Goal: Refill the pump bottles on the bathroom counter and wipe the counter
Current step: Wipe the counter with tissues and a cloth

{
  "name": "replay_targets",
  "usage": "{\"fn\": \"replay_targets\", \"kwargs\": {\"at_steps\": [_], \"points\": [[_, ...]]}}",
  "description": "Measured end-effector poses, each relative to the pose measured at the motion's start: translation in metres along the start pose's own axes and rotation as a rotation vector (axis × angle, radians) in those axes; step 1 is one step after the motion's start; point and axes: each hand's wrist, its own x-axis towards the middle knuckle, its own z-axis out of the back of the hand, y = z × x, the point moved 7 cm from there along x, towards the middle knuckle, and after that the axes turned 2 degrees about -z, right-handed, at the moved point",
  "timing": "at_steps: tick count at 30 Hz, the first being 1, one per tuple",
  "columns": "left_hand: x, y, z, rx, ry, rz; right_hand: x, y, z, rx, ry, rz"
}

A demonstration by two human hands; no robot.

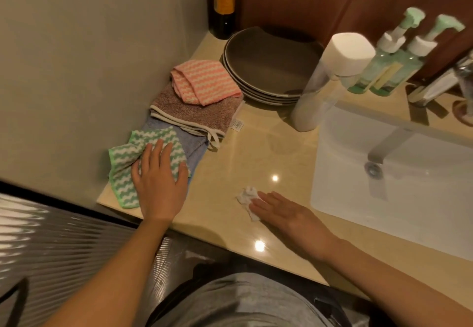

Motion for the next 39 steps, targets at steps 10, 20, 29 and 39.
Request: {"fn": "replay_targets", "kwargs": {"at_steps": [10, 20, 29, 39], "points": [[-0.001, 0.001, -0.001, 0.007, -0.007, -0.008, -0.025, -0.112, 0.037, 0.01, -0.155, -0.481], [-0.004, 0.001, 0.0, -0.021, -0.008, -0.016, -0.009, -0.068, 0.022, 0.087, -0.284, -0.807], [-0.006, 0.001, -0.001, -0.036, 0.003, -0.018, -0.047, 0.004, 0.01, 0.007, -0.099, -0.222], [-0.004, 0.003, 0.0, -0.061, 0.056, -0.016, 0.054, -0.042, 0.012, 0.043, -0.137, -0.445]]}}
